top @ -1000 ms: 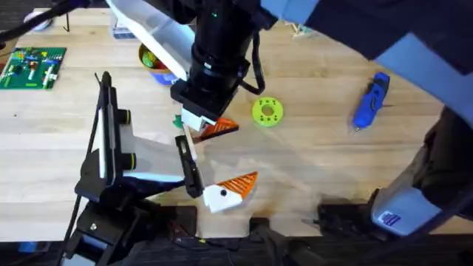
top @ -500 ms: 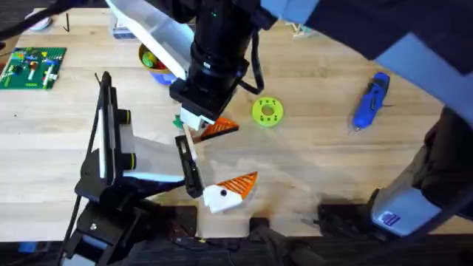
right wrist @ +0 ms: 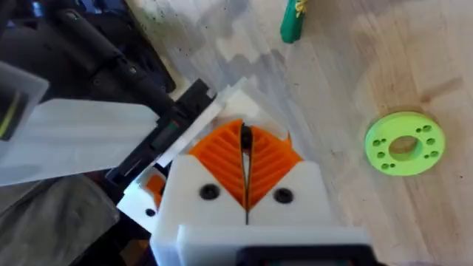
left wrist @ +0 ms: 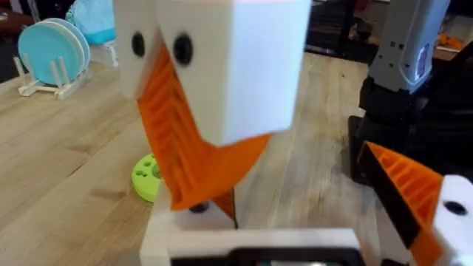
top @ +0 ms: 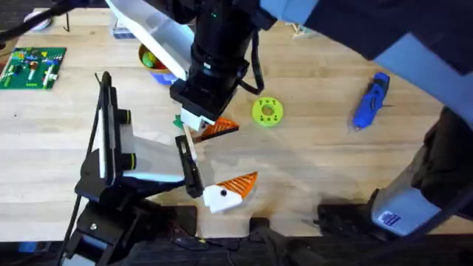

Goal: Pick up the gripper from the table and insert it into the empty holder that is missing its gripper. Then pick up a screw, insert it into the mounting hole, and use the screwdriver to tighten it. Finally, clean up the table by picking up the vegetable and placing it into the bucket.

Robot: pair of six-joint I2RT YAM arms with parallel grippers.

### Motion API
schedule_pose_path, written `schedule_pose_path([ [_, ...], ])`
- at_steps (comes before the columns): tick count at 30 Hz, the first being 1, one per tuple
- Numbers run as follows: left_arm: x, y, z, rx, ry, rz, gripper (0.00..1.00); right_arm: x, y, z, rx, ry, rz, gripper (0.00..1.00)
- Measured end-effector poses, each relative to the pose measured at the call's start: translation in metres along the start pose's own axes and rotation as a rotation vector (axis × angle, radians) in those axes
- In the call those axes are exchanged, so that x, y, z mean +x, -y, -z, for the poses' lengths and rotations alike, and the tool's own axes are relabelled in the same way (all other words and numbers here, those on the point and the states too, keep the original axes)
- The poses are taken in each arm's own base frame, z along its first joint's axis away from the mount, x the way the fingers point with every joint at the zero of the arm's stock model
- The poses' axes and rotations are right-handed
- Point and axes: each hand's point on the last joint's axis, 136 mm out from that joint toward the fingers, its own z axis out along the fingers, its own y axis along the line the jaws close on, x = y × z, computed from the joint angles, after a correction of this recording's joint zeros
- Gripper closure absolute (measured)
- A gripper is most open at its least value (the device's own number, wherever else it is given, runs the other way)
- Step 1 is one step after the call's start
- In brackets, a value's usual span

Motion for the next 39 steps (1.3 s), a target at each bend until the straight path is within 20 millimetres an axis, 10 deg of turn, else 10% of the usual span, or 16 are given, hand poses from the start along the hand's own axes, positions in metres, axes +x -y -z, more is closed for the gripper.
schedule_pose_path([
  [39,0.0000,0.0006,-0.0001,0.003,0.000,-0.004,0.008,0.0019,-0.0004,-0.0007,-0.002,-0.010,-0.216,0.996],
])
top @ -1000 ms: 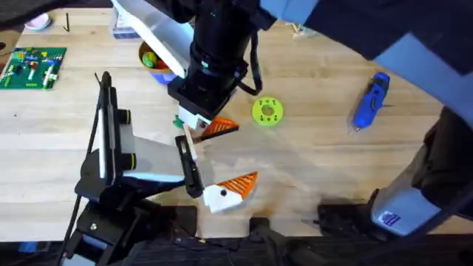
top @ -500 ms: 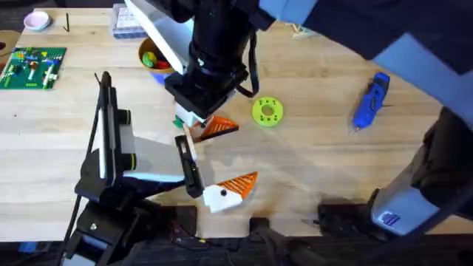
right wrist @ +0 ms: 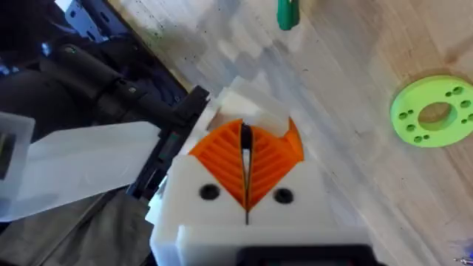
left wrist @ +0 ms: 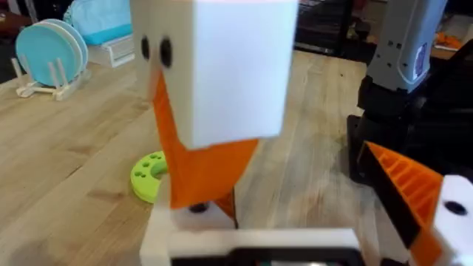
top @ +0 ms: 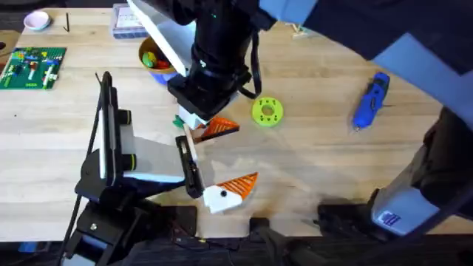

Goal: Pick up the gripper from the table and insert it into the empty holder that is missing its gripper. Then pick up a screw, insert it into the mounting hole, and use the screwdriver to tighten it. Finally, clean up the table by picking up the vegetable and placing it into the bucket.

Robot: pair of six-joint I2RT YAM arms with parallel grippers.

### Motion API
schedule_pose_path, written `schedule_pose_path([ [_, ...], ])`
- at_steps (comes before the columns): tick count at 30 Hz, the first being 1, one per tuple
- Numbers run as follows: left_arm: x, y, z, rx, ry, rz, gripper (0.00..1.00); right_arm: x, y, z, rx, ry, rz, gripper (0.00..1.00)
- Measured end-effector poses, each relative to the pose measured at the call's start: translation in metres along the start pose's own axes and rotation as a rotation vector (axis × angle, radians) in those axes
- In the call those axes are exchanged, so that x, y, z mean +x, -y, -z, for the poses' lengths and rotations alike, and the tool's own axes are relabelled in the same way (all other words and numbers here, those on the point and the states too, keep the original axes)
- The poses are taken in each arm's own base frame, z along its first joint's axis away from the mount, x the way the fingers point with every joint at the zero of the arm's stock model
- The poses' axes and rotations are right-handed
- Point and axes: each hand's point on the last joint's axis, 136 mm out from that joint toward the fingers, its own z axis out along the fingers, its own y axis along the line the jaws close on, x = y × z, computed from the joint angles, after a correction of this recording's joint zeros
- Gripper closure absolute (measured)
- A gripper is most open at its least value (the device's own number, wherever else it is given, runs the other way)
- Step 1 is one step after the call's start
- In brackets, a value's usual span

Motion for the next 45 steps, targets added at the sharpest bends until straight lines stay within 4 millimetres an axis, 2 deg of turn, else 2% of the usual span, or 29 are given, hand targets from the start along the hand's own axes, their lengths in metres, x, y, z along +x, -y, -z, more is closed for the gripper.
schedule_pose_path([
  [3,0.000,0.000,0.000,0.000,0.000,0.000,0.008,0.000,0.000,0.000,0.000,0.000,0.000,0.993],
  [14,0.000,0.000,0.000,0.000,0.000,0.000,0.008,0.000,0.000,0.000,-0.001,-0.001,-0.004,0.828],
  [21,0.000,0.000,0.000,0.000,0.000,0.000,0.008,0.000,0.000,0.000,-0.001,-0.002,-0.004,0.757],
  [23,0.000,0.000,0.000,0.000,0.000,0.000,0.008,0.001,0.000,0.000,0.000,-0.003,-0.005,0.675],
  [27,0.000,0.000,0.000,-0.002,0.000,0.000,0.008,0.002,0.003,0.000,0.007,-0.007,-0.002,0.336],
  [29,0.000,0.000,0.000,-0.002,0.000,0.000,0.009,0.002,0.007,0.001,0.016,-0.007,-0.009,0.216],
  [31,0.000,0.000,0.000,-0.001,0.000,0.000,0.008,0.000,0.014,0.004,0.034,-0.001,-0.017,0.161],
  [35,0.000,0.000,0.000,-0.001,0.000,0.000,0.008,0.003,0.034,0.022,0.117,0.029,-0.036,0.149],
  [41,0.000,0.000,0.000,-0.001,0.000,0.000,0.007,0.009,0.054,0.080,0.207,0.188,-0.058,0.144],
  [45,0.000,0.000,0.000,-0.001,0.000,0.000,0.007,0.014,0.064,0.105,0.232,0.252,-0.083,0.141],
])
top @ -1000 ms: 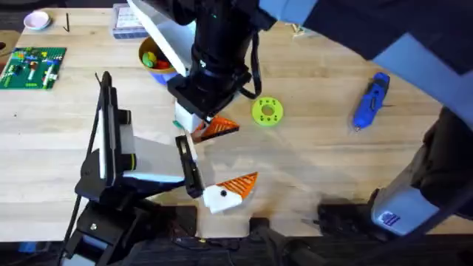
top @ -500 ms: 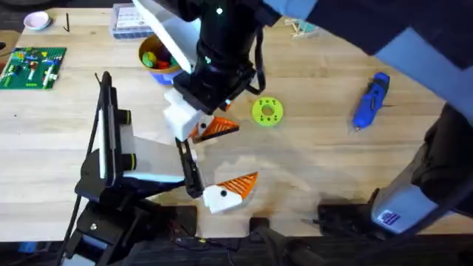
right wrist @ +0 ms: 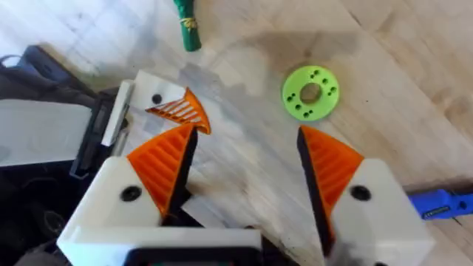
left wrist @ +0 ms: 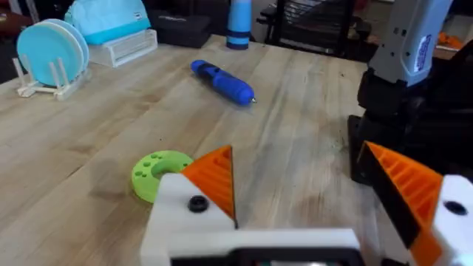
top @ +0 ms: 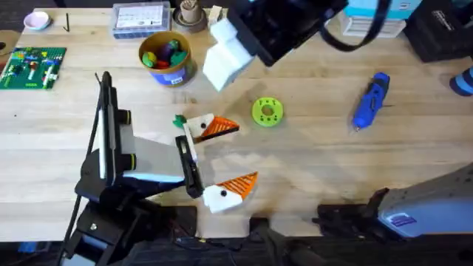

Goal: Pick up the gripper from the table and insert it into the empty holder that is missing its gripper. Then pick up a screw, insert it into the mounting hole, and use the screwdriver to tighten it. Finally, clean up the table by picking up the vegetable and placing it into the bucket.

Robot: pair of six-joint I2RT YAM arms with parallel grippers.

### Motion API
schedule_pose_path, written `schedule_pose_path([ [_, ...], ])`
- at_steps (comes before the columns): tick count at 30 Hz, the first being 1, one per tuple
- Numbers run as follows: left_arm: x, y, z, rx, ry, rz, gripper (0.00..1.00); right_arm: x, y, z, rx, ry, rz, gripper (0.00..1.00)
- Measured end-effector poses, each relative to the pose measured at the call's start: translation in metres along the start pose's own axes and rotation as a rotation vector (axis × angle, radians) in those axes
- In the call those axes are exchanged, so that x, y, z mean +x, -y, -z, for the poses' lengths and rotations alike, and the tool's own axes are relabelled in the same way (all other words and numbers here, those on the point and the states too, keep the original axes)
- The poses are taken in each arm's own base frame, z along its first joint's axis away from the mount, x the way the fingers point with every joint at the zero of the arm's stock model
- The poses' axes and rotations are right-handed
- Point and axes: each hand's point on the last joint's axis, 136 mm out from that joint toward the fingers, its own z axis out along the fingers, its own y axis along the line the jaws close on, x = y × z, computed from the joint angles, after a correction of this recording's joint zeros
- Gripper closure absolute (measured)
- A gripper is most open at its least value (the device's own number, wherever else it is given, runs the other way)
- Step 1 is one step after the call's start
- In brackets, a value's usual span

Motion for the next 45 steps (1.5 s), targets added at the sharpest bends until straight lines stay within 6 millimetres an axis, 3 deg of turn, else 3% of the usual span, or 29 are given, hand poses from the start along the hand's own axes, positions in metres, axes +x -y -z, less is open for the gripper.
schedule_pose_path([
  [10,0.000,0.000,0.000,0.000,0.000,0.000,0.008,-0.005,0.012,0.001,0.020,0.021,-0.028,0.140],
  [11,0.000,0.000,0.000,0.000,0.000,0.000,0.051,-0.007,0.012,0.001,0.019,0.027,-0.028,0.140],
  [13,0.000,0.000,0.000,0.000,0.000,-0.001,0.265,-0.009,0.012,0.001,0.017,0.036,-0.028,0.140],
  [17,0.000,0.000,0.000,0.000,0.000,-0.002,0.905,-0.009,0.012,0.001,0.018,0.037,-0.028,0.142],
  [18,0.000,0.000,0.000,0.000,0.000,-0.007,0.971,-0.009,0.012,0.001,0.018,0.037,-0.030,0.141],
  [27,0.000,0.000,0.000,0.000,0.000,-0.006,0.997,-0.007,0.039,0.010,0.045,0.049,-0.109,0.138],
  [38,0.000,0.000,0.000,0.000,0.000,-0.006,0.997,0.018,0.105,0.032,0.137,0.033,-0.294,0.137],
  [45,0.000,0.000,0.000,0.000,0.000,-0.006,0.997,0.045,0.156,0.053,0.262,0.018,-0.427,0.138],
])
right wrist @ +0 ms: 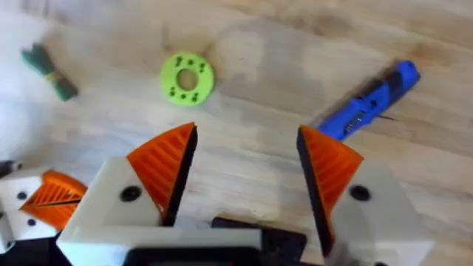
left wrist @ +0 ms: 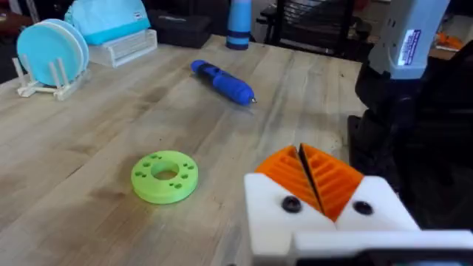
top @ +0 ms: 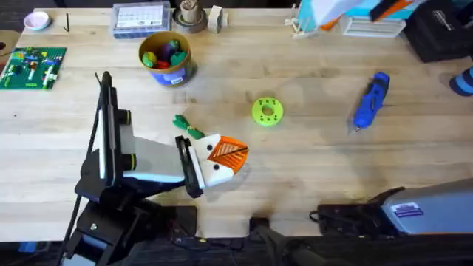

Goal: Pick up the gripper from the table and insert it into the empty holder that is missing its gripper. Then pick up a screw, insert it into the mounting hole, and use the screwdriver to tighten it. Finally, clean up the table by picking up the vegetable and placing it into the bucket.

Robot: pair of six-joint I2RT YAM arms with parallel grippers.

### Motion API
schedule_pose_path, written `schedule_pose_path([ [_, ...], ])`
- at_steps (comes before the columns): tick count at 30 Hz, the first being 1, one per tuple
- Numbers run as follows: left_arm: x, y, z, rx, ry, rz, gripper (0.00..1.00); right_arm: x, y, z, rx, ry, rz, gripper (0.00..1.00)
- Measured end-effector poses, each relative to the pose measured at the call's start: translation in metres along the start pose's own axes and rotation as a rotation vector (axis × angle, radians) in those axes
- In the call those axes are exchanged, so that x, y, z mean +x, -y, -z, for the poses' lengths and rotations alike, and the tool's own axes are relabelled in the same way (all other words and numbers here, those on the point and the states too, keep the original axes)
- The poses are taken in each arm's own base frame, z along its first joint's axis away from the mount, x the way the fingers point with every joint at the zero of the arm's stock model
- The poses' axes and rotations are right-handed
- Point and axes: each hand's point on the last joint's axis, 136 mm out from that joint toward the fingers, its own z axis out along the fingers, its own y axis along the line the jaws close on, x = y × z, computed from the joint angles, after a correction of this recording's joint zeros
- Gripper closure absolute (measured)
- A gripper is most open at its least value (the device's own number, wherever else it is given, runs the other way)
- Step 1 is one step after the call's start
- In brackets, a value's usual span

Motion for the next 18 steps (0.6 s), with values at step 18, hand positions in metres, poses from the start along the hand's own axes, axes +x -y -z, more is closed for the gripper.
schedule_pose_path([
  [18,0.000,-0.001,0.000,-0.004,0.000,-0.001,0.997,0.042,0.145,-0.047,0.203,-0.004,-0.427,0.137],
])
